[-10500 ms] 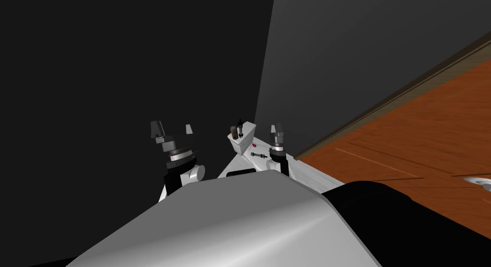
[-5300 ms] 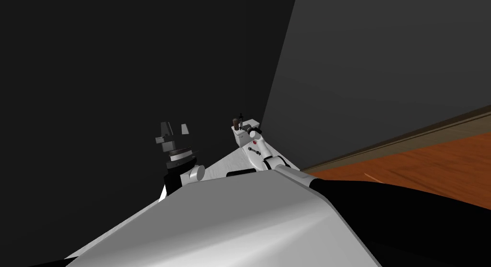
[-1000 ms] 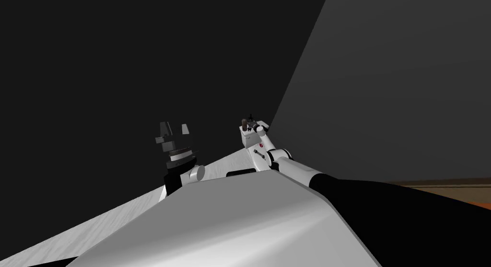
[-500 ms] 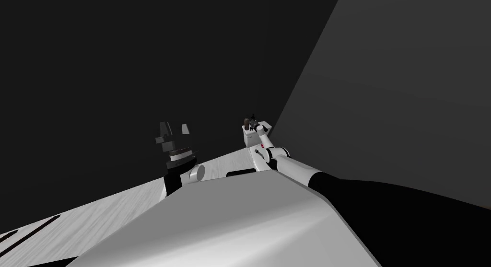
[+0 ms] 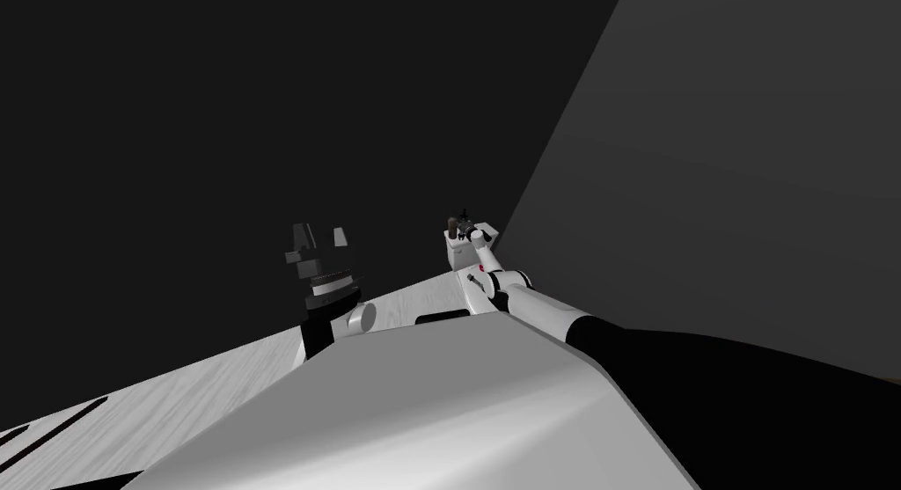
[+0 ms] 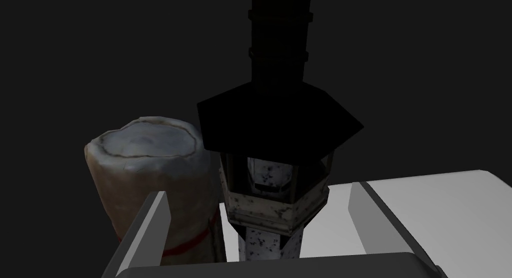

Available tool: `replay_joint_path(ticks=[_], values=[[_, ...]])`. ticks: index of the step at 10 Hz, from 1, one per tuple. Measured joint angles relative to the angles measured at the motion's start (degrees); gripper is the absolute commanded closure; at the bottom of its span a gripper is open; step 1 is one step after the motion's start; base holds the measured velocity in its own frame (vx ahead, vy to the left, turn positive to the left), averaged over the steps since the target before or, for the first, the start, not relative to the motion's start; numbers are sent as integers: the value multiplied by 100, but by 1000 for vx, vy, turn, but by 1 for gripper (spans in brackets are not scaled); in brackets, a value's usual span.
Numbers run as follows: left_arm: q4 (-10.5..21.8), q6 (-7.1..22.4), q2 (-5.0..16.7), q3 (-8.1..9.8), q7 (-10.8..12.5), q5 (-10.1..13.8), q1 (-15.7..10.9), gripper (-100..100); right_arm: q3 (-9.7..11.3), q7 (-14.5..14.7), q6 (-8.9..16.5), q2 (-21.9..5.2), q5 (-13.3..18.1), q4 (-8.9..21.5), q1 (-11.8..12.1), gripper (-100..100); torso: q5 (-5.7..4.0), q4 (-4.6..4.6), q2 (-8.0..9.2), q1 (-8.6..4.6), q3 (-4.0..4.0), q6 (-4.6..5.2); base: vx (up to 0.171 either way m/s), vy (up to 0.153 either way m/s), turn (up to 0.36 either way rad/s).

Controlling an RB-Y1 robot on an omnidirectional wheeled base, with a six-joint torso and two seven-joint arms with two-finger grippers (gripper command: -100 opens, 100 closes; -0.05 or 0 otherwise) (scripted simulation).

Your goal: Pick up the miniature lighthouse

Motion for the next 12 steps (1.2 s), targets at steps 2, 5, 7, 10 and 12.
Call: replay_joint_path(ticks=[2, 5, 7, 10, 12], values=[[0, 0, 0, 0, 0, 0, 0, 0, 0, 1, 0, 0, -1, 0, 0, -100, 1, -1, -4, 4, -2, 0, 46, 47, -150], [-1, 0, -1, 0, 0, 0, 2, 0, 152, 162, 362, 126, -169, -310, 188, -100, 9, -8, -38, 34, -22, 1, 83, 81, -254], [0, 0, 0, 0, 0, 0, 2, 0, 101, -20, 586, 252, 175, -527, 255, -100, 5, -6, -28, 23, -16, 2, 97, 99, -316], [-1, 0, 0, 0, 0, 0, 2, 0, 206, 23, 1038, 425, 174, -900, 446, -100, 8, -10, -44, 32, -25, 3, 103, 106, -335], [-1, 0, 0, 0, 0, 0, 1, 0, 283, 62, 1323, 557, 188, -1133, 559, -100, 7, -10, -41, 21, -25, -1, 80, 84, -264]])
